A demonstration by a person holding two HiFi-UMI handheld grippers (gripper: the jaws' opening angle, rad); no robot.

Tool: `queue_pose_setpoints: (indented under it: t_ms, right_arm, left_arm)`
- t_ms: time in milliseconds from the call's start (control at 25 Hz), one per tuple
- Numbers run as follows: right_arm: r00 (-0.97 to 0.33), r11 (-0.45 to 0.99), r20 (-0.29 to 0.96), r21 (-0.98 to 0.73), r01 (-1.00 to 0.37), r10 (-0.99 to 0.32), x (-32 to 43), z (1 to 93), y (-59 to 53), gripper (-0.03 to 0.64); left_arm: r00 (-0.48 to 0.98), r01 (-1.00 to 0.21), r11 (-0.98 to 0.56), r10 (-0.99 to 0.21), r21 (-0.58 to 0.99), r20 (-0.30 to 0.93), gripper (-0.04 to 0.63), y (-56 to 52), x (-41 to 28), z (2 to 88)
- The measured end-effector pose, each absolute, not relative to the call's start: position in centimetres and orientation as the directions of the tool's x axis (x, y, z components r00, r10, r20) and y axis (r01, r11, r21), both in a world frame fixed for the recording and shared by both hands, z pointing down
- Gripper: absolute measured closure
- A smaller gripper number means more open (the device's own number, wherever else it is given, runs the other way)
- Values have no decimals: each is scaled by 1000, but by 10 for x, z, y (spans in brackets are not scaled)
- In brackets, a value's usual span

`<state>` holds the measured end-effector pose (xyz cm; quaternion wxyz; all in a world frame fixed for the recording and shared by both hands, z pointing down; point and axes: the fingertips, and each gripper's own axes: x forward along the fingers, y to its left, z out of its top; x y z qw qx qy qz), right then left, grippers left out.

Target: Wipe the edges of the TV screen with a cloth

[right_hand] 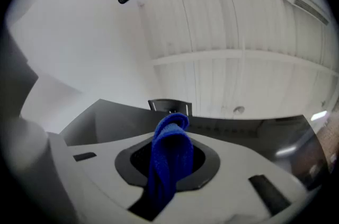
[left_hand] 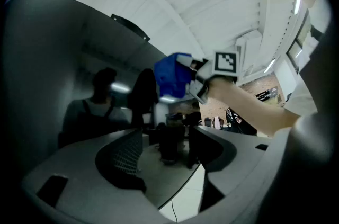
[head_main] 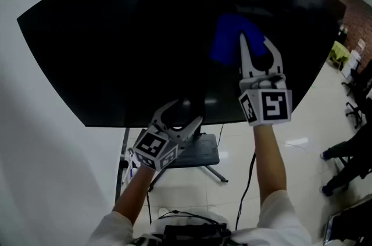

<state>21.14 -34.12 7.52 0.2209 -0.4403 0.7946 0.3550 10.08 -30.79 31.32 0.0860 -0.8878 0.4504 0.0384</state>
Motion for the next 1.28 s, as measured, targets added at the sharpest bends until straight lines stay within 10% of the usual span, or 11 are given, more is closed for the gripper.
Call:
queue_pose_setpoints:
  t_ms: [320, 600, 1280]
  right_arm:
    - [-580, 183, -683, 565, -805, -444, 131, -111, -336, 548]
    - [-730, 206, -378, 794, -572, -570, 55, -119, -385, 545]
    - [-555, 100, -257, 841, -532, -791, 241, -94, -441, 537]
  left_arm:
    - [688, -726, -678, -718, -119, -109, 313, -313, 138, 281]
    - [715, -699, -700, -689, -150, -118, 313, -318, 157, 272]
    - [902, -431, -896, -426, -106, -64, 313, -312, 324, 290]
